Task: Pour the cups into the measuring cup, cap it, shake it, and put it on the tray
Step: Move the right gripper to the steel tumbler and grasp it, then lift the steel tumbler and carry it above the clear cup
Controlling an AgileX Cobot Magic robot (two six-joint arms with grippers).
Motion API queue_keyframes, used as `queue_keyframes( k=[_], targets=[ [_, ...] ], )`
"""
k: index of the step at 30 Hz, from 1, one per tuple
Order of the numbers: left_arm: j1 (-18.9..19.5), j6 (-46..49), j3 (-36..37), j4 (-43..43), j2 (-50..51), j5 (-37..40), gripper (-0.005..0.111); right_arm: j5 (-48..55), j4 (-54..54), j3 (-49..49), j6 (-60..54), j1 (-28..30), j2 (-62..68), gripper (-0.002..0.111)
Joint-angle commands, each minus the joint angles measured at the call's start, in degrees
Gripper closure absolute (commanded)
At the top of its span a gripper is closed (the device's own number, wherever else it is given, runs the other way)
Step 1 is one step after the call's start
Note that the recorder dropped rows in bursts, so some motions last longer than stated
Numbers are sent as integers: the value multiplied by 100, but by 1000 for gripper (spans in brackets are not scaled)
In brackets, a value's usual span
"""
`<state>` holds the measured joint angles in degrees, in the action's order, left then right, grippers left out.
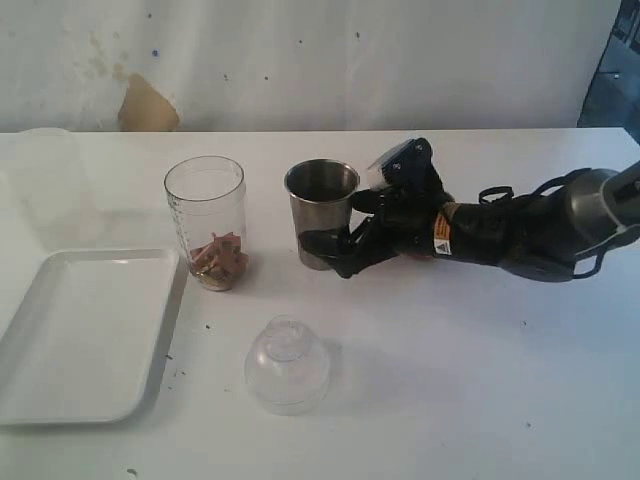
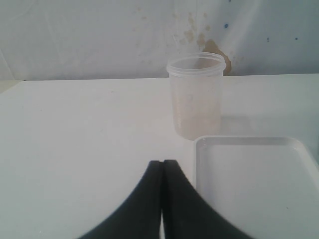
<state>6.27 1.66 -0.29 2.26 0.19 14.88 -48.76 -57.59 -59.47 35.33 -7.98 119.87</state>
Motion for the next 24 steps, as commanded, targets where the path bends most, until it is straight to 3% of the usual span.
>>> queue_keyframes(
  k=[1, 4, 12, 24],
  targets=[
    [-5, -7, 29, 31, -19, -68, 107, -458, 1032, -101, -448, 2, 344, 3],
    [-5, -7, 29, 31, -19, -68, 107, -937, 1033, -337, -471, -7, 682, 3],
    [-5, -7, 29, 31, -19, -68, 107, -876, 1056, -721, -960, -394, 1064, 3],
    [-5, -7, 29, 31, -19, -68, 107, -872, 1298, -731, -931, -397, 1064, 3]
  ],
)
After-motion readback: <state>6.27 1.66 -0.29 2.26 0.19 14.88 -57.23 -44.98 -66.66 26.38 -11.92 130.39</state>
